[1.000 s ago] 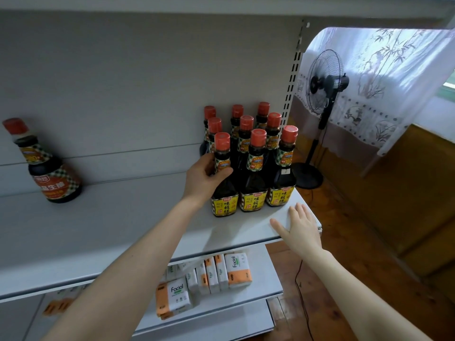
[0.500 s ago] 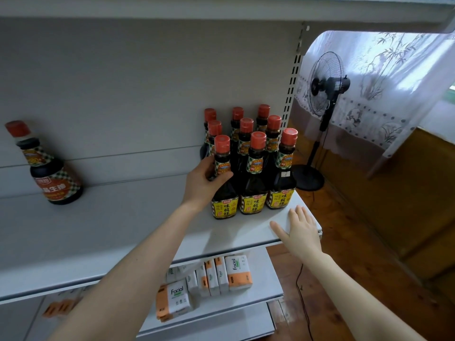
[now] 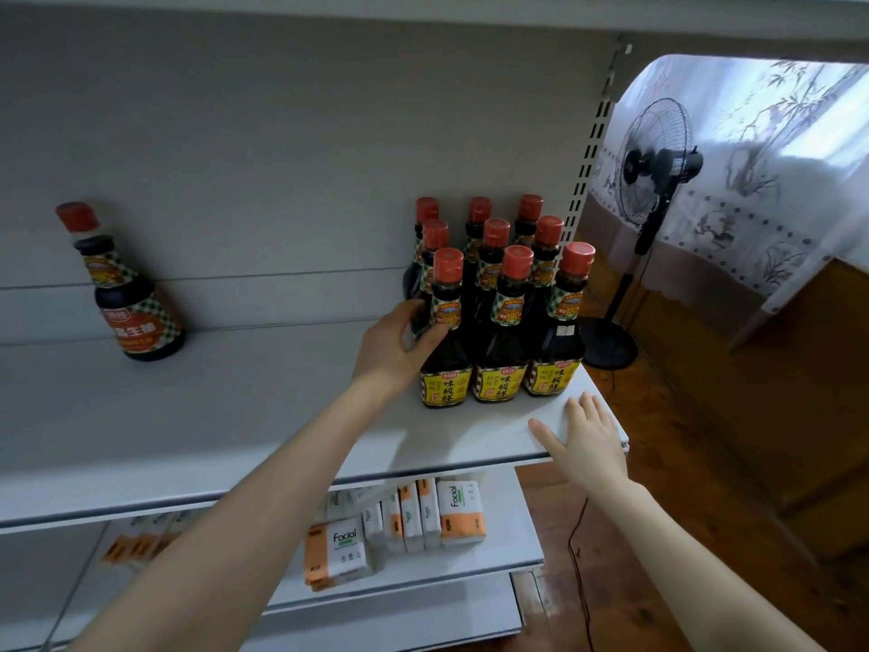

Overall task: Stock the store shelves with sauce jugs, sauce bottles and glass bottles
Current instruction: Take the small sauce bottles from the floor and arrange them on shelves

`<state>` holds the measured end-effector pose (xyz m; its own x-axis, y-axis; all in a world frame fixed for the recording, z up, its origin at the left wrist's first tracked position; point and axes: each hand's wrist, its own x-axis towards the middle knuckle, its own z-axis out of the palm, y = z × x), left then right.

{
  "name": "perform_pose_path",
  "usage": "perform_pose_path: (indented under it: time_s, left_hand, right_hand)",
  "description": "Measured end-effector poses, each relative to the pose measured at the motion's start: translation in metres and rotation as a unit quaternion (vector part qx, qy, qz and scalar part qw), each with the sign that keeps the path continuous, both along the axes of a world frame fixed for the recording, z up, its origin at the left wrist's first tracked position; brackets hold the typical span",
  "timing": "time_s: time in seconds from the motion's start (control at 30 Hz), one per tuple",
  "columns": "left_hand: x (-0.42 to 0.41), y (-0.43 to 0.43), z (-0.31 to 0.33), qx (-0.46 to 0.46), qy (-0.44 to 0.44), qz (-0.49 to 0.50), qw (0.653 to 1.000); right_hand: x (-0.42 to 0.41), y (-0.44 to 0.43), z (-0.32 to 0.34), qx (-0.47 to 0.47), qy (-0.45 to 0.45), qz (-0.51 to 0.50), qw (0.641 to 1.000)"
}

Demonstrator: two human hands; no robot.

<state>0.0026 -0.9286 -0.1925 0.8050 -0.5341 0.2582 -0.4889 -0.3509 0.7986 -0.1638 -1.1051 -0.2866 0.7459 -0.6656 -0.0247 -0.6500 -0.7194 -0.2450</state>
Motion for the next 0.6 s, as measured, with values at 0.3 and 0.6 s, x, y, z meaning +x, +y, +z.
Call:
perform_pose_path:
  time_s: [0.3,0.6]
  left_hand:
    - [0.007,0.106,-0.049,0.271,-0.116,0.009,0.956]
    - [0.009,0.272,-0.043,0.318,-0.118,0.113,0.934]
  right_hand:
    - [-0.005,0.027,0.015,0.017,-0.02,0.019,0.999]
    - [0.042,0.158,0.036,-0.005,-0.044,0.136,0.99]
